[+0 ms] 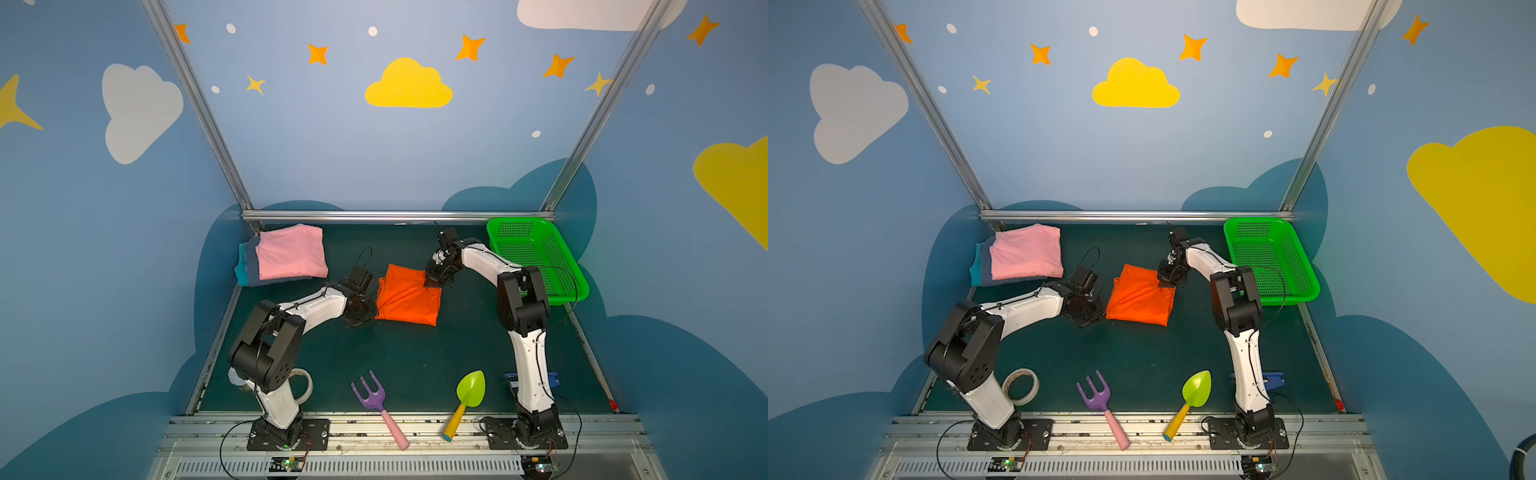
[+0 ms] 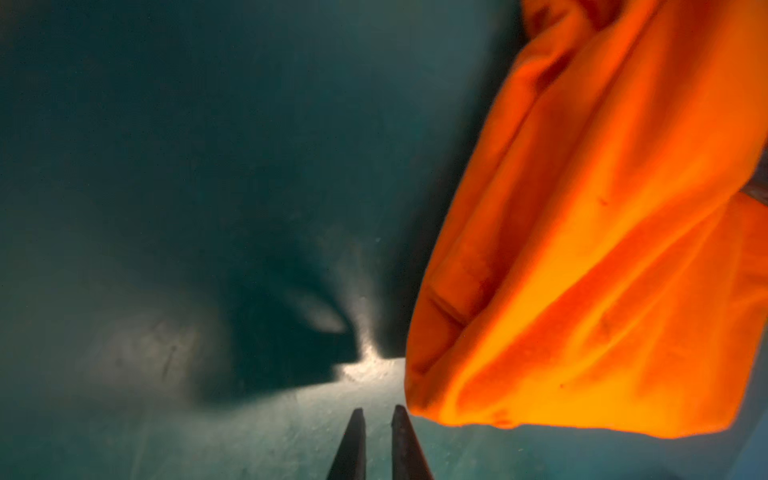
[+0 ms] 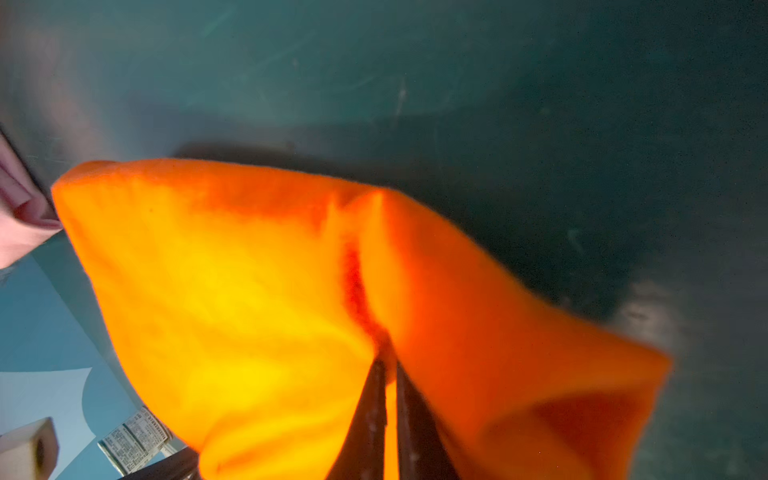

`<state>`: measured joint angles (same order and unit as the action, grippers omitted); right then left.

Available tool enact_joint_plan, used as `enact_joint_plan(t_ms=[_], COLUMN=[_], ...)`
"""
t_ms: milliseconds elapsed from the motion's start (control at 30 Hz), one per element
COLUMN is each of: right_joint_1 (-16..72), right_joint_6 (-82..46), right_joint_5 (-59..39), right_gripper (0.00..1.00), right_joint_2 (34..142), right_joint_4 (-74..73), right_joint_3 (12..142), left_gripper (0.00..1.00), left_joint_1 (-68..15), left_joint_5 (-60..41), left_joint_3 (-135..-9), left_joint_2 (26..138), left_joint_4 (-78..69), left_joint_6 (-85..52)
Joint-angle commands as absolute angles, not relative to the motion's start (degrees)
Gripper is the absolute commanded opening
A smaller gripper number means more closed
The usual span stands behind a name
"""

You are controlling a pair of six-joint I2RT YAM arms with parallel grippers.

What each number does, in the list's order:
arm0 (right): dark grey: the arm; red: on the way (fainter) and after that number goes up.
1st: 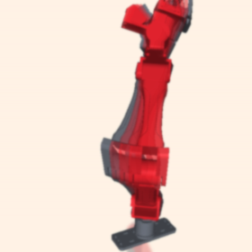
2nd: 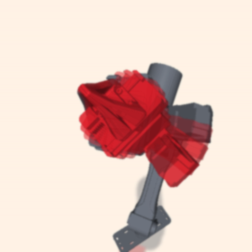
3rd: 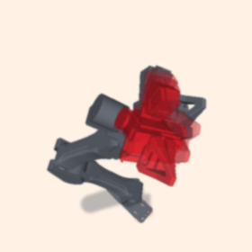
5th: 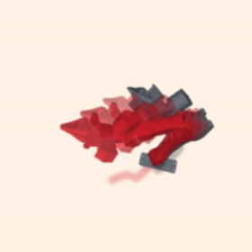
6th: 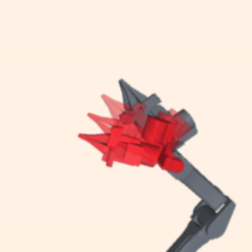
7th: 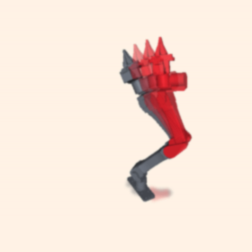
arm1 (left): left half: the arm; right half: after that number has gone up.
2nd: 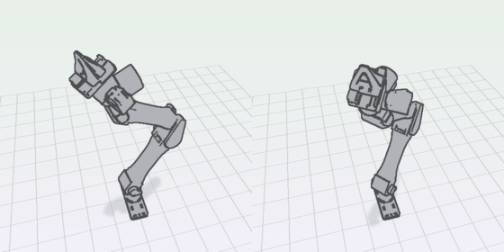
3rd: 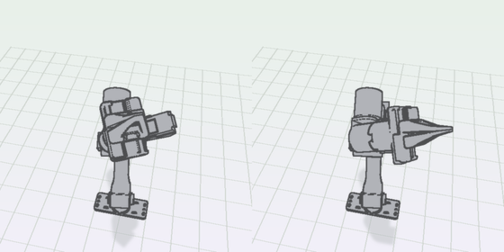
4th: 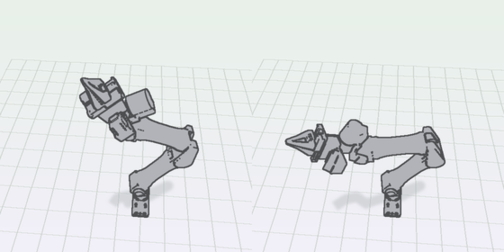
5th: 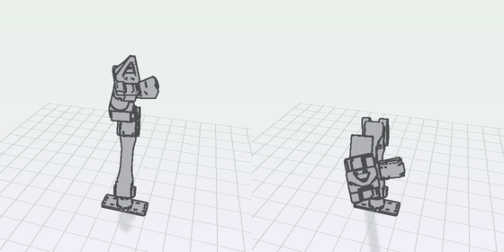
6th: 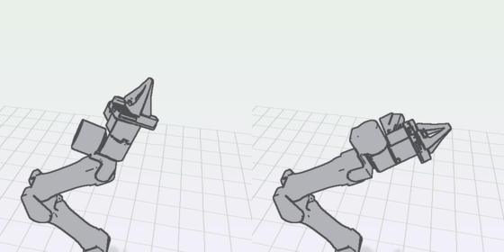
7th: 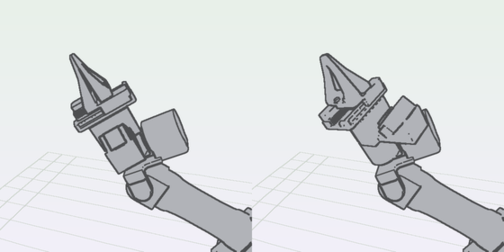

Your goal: Fold and stack the t-shirts

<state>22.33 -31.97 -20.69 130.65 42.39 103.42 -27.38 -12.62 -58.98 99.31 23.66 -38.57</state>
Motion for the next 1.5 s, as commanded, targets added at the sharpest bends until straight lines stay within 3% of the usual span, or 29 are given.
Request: enact_joint_plan(t_ms=[0,233,400,567,633,700,767,1067,1167,1333,1467], right_joint_1=[24.3,30.4,34.8,34.3,32.8,30.9,29.1,27.3,27.3,29.9,30.3], right_joint_6=[-31.1,-32.3,-34.2,-35.3,-35.3,-35.2,-35.0,-32.5,-32.4,-33.0,-36.4], right_joint_5=[-20.0,-16.7,-15.7,-13.8,-12.7,-12.0,-11.3,-7.4,-10.6,-19.8,-24.5], right_gripper=[0.11,0.15,0.19,0.17,0.16,0.12,0.11,0.09,0.09,0.35,0.41], right_joint_2=[124.0,109.9,105.9,106.5,106.9,107.5,107.6,106.4,105.1,98.5,91.7], right_joint_4=[43.3,41.7,40.2,40.3,40.9,41.6,41.6,42.7,41.5,34.4,27.9], right_joint_3=[98.4,85.0,78.4,74.3,72.7,70.6,68.2,66.2,65.2,60.6,54.9], left_gripper=[0.20,0.49,0.53,0.47,0.34,0.15,0.04,0.04,0.04,0.04,0.04], left_joint_1=[-28.7,-29.9,-29.9,-29.6,-29.5,-29.2,-28.9,-28.3,-28.9,-30.7,-33.2], left_joint_5=[-13.6,-14.1,-13.1,-12.5,-12.6,-12.8,-12.8,-12.6,-12.5,-12.5,-12.5], left_joint_3=[-60.5,-59.7,-60.3,-63.1,-64.2,-65.3,-65.3,-58.9,-56.4,-55.4,-57.4], left_joint_2=[97.2,96.7,100.1,104.1,105.4,106.3,106.2,100.3,96.7,94.0,94.9], left_joint_4=[26.5,25.9,24.6,23.7,23.7,24.5,24.9,25.8,26.3,26.8,26.8], left_joint_6=[-38.7,-39.5,-39.2,-38.5,-38.2,-37.8,-37.5,-37.0,-37.6,-39.2,-40.1])
